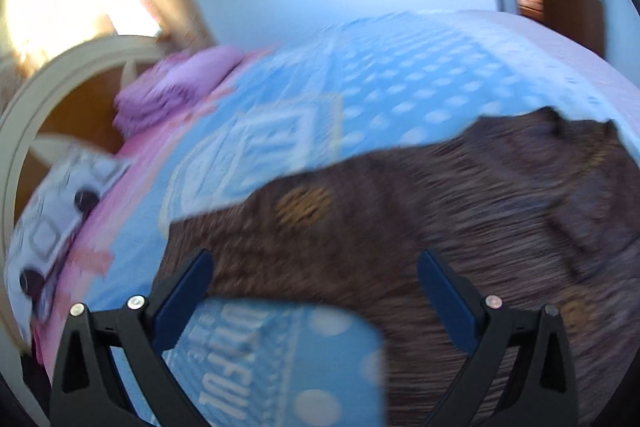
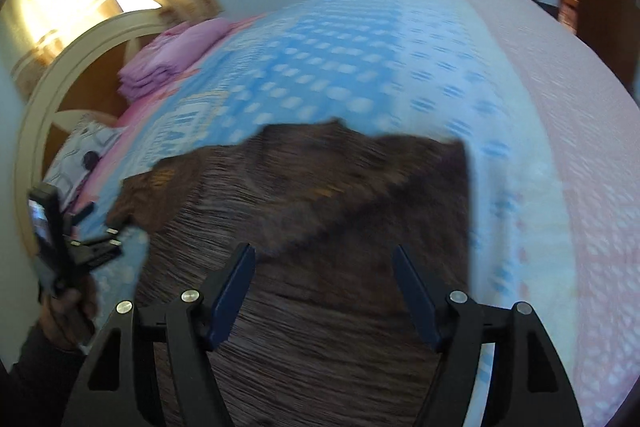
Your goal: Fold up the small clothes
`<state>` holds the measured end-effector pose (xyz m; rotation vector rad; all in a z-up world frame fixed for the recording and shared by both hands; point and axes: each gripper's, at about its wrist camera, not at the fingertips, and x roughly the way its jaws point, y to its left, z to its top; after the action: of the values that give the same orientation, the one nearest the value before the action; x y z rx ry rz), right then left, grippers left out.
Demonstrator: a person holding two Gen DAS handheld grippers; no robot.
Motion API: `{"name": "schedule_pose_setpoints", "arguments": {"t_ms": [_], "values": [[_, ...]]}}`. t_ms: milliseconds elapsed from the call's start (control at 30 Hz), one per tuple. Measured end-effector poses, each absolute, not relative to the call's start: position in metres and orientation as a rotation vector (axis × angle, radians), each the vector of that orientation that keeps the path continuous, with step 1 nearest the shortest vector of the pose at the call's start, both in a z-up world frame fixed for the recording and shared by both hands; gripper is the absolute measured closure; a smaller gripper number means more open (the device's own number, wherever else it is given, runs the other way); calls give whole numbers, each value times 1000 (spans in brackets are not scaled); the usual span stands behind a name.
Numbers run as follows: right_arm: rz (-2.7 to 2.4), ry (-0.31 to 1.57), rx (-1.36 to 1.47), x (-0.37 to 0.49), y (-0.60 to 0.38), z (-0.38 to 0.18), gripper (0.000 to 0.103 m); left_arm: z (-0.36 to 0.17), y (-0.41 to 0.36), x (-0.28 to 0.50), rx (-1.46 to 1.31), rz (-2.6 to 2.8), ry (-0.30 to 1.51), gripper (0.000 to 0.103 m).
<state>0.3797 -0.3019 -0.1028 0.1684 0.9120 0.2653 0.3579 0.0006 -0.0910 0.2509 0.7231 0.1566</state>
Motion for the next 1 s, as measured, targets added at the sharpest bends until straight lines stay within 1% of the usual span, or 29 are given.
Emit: {"name": "schedule_pose_setpoints", "arguments": {"t_ms": [133,267,400,500,633,700,800,900,1000], "values": [[170,939,197,360,-347,-128,31,-80,-59,359,302,6,741,0],[165,922,211,339,-364,-144,31,-85,-123,356,392,-95,727,0],[169,905,207,326,-364,-159,31,-115,-168,372,452,-122,764,0],[174,907,199,320,-364,-175,31,-135,-187,391,476,-93,801,0],[178,876,160,314,-362,-184,31,-144,-195,411,498,-43,801,0],[175,867,136,312,-359,-184,31,-141,-182,431,476,64,796,0],[175,859,88,308,-354,-186,31,-134,-150,452,373,190,824,0],[172,853,34,305,-349,-188,30,-133,-126,454,323,234,856,0],[163,849,14,305,-347,-188,30,-130,-117,435,319,214,847,0]]}}
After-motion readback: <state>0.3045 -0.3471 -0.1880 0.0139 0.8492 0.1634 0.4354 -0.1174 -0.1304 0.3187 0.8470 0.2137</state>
